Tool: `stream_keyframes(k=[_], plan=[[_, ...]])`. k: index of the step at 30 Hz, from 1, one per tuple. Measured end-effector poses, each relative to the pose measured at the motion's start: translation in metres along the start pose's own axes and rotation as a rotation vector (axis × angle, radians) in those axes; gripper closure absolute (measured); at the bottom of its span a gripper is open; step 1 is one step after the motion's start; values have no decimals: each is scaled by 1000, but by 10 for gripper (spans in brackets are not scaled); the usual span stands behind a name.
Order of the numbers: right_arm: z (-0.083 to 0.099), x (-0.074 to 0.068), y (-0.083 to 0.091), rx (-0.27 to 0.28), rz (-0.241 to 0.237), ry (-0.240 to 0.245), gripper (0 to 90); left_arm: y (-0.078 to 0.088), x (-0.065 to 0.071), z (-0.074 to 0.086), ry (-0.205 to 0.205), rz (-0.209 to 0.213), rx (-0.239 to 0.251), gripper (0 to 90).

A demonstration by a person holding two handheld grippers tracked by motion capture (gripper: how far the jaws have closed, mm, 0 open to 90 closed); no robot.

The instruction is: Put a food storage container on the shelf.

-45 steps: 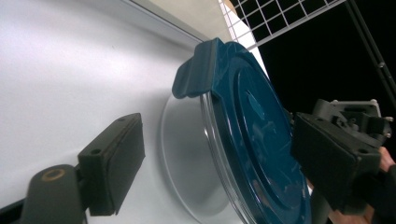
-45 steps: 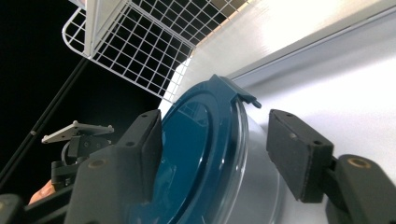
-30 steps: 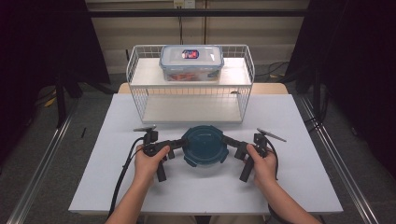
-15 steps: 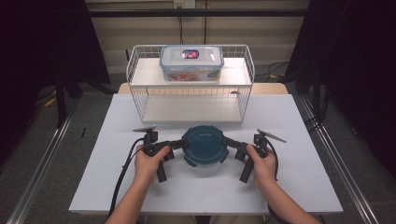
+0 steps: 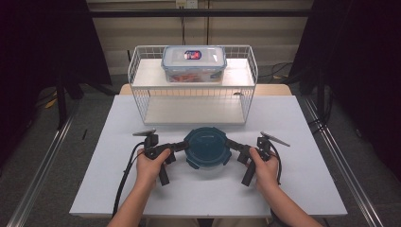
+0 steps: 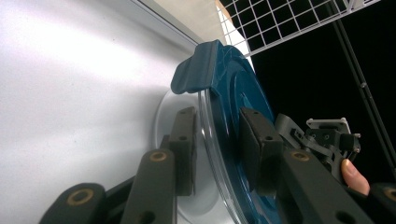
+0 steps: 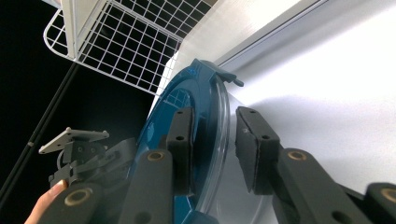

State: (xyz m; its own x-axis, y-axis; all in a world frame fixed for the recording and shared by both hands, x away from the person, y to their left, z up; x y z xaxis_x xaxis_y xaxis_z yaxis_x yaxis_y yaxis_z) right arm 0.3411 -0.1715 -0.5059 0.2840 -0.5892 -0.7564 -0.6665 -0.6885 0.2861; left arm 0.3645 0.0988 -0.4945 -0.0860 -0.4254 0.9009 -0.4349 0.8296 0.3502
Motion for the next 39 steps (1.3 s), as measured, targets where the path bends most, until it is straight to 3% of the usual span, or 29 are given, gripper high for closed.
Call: stream_keyframes(k=[8, 16, 18, 21, 27, 28, 34, 36, 37, 39], plan=[[1, 0, 0, 17, 10, -36, 699, 1, -1, 1, 6, -2, 4, 690], [0, 1, 2, 47, -4, -104, 746, 2, 1, 1, 58, 2, 37, 732], [0, 1, 2, 53, -6, -117, 749, 4, 1, 1, 56, 1, 14, 734], [0, 2, 1, 63, -12, -116, 749, 4, 2, 1, 65, -8, 19, 736], [0, 1, 2, 69, -22, -158, 753, 4, 5, 1, 66, 0, 41, 741], [-1, 2, 1, 86, -27, -149, 755, 6, 5, 1, 55, -5, 24, 743], [-4, -3, 2, 100, -57, -151, 757, 9, 10, -3, 44, 27, 50, 751], [-5, -5, 2, 95, -60, -162, 757, 12, 11, -5, 34, 8, 38, 752], [-5, -6, 3, 83, -60, -175, 757, 12, 13, -6, 42, 53, 53, 752], [-6, -8, 3, 82, -64, -161, 756, 15, 16, -7, 33, 60, 65, 754]])
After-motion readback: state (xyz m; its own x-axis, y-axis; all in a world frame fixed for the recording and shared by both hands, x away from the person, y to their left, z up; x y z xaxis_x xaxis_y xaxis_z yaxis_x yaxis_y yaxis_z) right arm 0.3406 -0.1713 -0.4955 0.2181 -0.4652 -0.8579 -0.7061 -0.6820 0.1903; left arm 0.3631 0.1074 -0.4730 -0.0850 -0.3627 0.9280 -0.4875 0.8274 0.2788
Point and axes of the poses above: each handheld gripper's, and its own axes: y roughly backward along the jaws, z roughly out of its underside, x roughly to its right, the point moved 5 cm from there along -y, roughly forward along the jaws, and after that the axes turned 9 degrees about y, right-handed, at the moved point
